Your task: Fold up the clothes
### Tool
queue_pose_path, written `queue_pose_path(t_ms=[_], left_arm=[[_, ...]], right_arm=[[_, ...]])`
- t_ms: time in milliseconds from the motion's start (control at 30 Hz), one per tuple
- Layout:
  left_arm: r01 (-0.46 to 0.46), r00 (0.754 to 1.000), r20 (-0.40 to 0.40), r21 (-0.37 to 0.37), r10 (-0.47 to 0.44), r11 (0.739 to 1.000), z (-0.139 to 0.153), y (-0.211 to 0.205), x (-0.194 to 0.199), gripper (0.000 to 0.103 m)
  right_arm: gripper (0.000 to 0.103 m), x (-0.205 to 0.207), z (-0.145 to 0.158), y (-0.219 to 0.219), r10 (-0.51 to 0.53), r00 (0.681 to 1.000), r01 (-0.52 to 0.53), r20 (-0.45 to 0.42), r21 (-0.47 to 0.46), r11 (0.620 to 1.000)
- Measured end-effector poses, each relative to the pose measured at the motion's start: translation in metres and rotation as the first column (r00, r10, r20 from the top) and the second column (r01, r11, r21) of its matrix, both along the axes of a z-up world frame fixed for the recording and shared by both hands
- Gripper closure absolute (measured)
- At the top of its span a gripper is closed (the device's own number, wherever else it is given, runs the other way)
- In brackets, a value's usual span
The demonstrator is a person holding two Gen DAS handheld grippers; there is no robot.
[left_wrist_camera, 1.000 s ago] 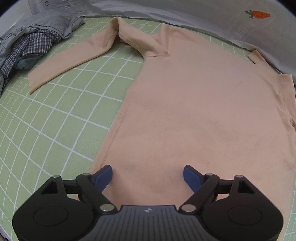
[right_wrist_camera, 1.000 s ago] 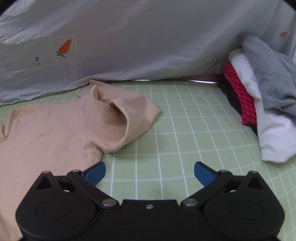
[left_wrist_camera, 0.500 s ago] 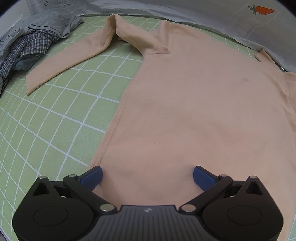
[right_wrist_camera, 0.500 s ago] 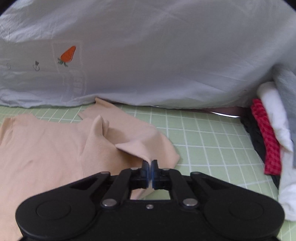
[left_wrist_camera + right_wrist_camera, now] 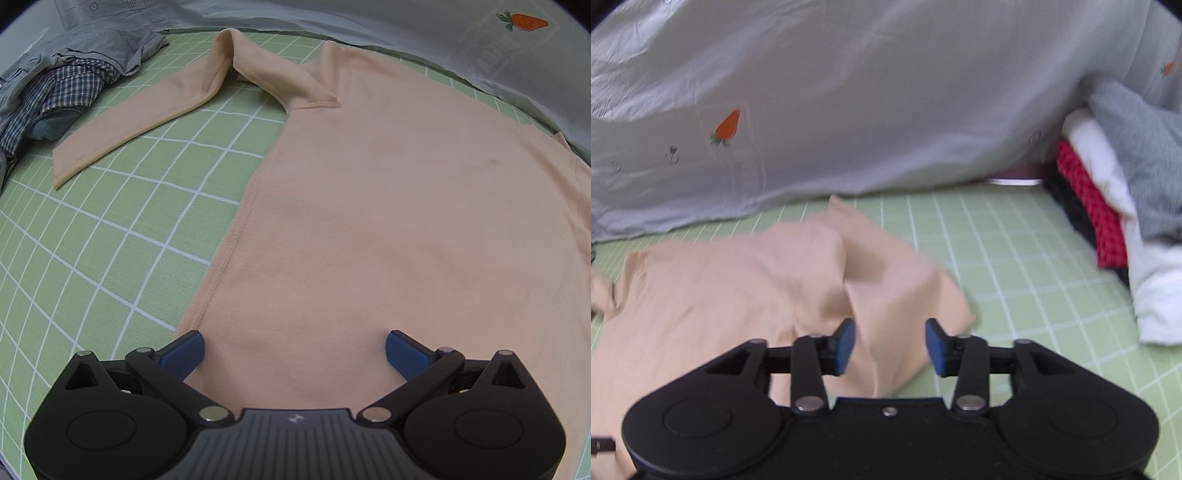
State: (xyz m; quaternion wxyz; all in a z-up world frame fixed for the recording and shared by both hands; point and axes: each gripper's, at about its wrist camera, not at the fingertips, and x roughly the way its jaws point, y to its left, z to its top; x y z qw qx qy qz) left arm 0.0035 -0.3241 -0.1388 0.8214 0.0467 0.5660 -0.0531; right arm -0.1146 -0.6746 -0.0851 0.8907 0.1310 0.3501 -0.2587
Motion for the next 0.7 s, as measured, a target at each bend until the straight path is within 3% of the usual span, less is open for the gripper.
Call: queue_pose_path(t_ms=[233, 367, 467, 533, 600, 700], left_arm=[[0.003, 1.0, 0.001, -0.001, -0.003, 1.0, 0.0, 0.0, 0.001, 0.0], [0.002, 1.0, 0.002, -0.001, -0.002, 1.0, -0.001, 0.0, 0.001, 0.0], [0.002, 1.0, 0.002, -0.001, -0.002, 1.0, -0.001, 0.0, 0.001, 0.0], [0.003, 1.0, 0.003, -0.002, -0.003, 1.0, -0.001, 0.0, 0.002, 0.0], [0.002, 1.0, 0.005, -0.002, -0.002, 1.0, -0.001, -0.001, 0.002, 0.0], [0.0, 1.0, 0.006, -0.002, 0.0, 1.0, -0.001, -0.001, 0.002, 0.0]], right_arm=[[0.049, 0.068, -0.021, -0.046, 0.011, 0.998, -0.012, -0.067, -0.015, 1.0], [0.032, 0.096, -0.045, -0.065, 0.047, 0.992, -0.043, -0.115, 0.038, 0.998], [0.033, 0.106, -0.06, -0.07, 0.062, 0.988, -0.052, -0.14, 0.07, 0.996], [0.041, 0.105, -0.062, -0.069, 0.074, 0.989, -0.067, -0.125, 0.058, 0.996], [0.098, 0.102, -0.06, -0.068, 0.111, 0.988, -0.104, -0.104, 0.064, 0.993], [0.098, 0.093, -0.053, -0.064, 0.135, 0.986, -0.131, -0.102, 0.044, 0.99]])
